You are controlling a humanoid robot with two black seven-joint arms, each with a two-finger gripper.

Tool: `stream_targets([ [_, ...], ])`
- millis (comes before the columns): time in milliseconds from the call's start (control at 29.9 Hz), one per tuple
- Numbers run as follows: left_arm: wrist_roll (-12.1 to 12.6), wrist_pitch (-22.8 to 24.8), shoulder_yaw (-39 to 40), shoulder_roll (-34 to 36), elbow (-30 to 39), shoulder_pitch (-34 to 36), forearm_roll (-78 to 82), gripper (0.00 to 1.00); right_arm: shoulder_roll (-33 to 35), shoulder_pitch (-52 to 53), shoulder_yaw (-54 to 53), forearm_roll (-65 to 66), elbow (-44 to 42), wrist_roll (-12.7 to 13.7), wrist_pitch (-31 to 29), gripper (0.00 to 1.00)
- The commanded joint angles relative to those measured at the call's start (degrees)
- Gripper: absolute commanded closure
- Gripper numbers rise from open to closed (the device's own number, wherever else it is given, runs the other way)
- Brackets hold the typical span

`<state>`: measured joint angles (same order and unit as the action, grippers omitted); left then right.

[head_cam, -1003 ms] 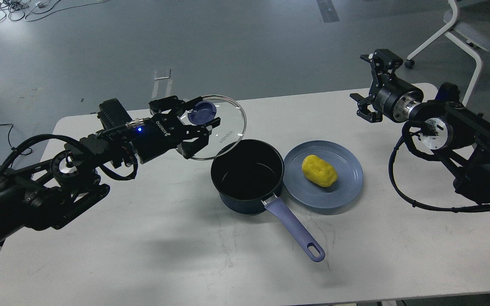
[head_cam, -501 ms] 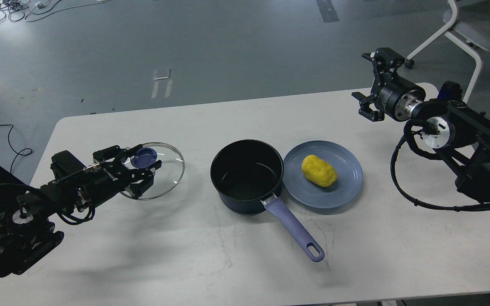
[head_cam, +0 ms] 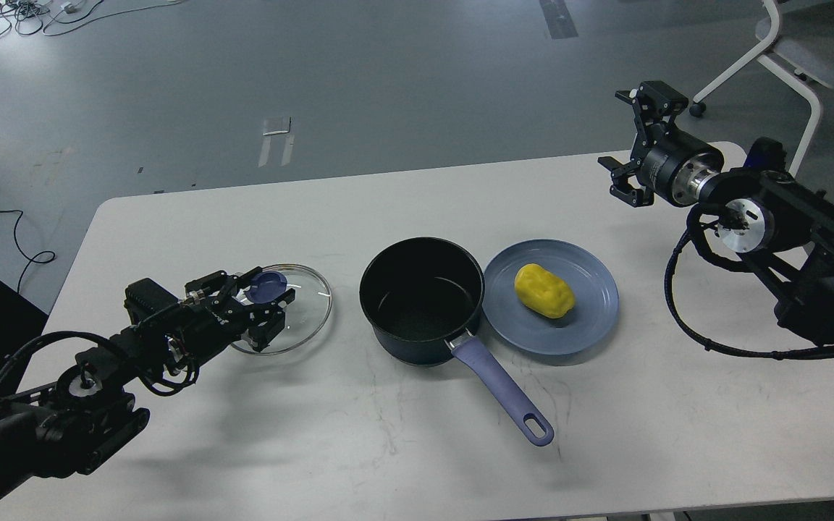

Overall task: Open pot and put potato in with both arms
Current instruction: 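Lift the glass lid off the saucepan and carry it toward the left arm, then lower the lid onto the table, release it, and raise the left gripper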

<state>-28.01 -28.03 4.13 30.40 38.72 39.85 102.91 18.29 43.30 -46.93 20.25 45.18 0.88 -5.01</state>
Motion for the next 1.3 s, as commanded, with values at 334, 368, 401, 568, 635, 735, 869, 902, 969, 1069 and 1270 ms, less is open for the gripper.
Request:
stream_targets([
  [334,0.0,0.0,-3.9,-0.9,-0.1,0.0,-1.5,0.37,0.0,-0.1,-0.1,0.1,0.0,0.0,0.0,0.0],
  [368,0.0,0.0,-4.6,-0.9,-0.1,0.0,-1.7,0.37,0.0,-0.1,-0.1,0.1,0.0,0.0,0.0,0.0],
  [401,0.0,0.0,-4.9,-0.9,-0.1,-0.1,-2.3,0.36,0.1,-0.3,-0.1,0.1,0.0,0.0,0.0,0.0],
  [568,0.0,0.0,-4.8,-1.0,-0.1,0.1,-3.3,0.17,0.5,-0.4,-0.1,0.0,0.0,0.0,0.0,0.0],
  [635,0.0,0.0,-4.9,-1.0,0.0,0.1,-4.8,0.01,0.6,-0.4,-0.1,0.0,0.1,0.0,0.0,0.0],
  [735,0.0,0.0,-4.9,-1.0,0.0,0.1,-7.2,0.01,0.8,-0.4,-0.1,0.0,0.1,0.0,0.0,0.0],
  [869,0.0,0.0,-4.8,-1.0,0.2,0.2,-11.8,0.01,0.9,-0.4,-0.1,0.0,0.3,0.0,0.0,0.0],
  [902,0.0,0.0,-4.8,-1.0,0.5,0.3,-12.8,0.01,0.9,-0.4,0.0,0.0,0.4,0.0,0.0,0.0],
  [969,0.0,0.0,-4.8,-0.8,1.1,0.7,-16.0,0.01,1.0,-0.2,0.4,0.4,0.7,0.0,-0.3,0.0],
  [1069,0.0,0.0,-3.7,0.8,5.6,2.1,-23.7,0.01,2.1,0.6,4.7,1.6,2.1,-0.1,-2.3,0.0],
  [1270,0.0,0.5,-3.4,5.4,15.8,10.4,-42.1,0.01,8.2,4.8,15.4,15.9,7.2,-3.6,-2.9,0.0],
])
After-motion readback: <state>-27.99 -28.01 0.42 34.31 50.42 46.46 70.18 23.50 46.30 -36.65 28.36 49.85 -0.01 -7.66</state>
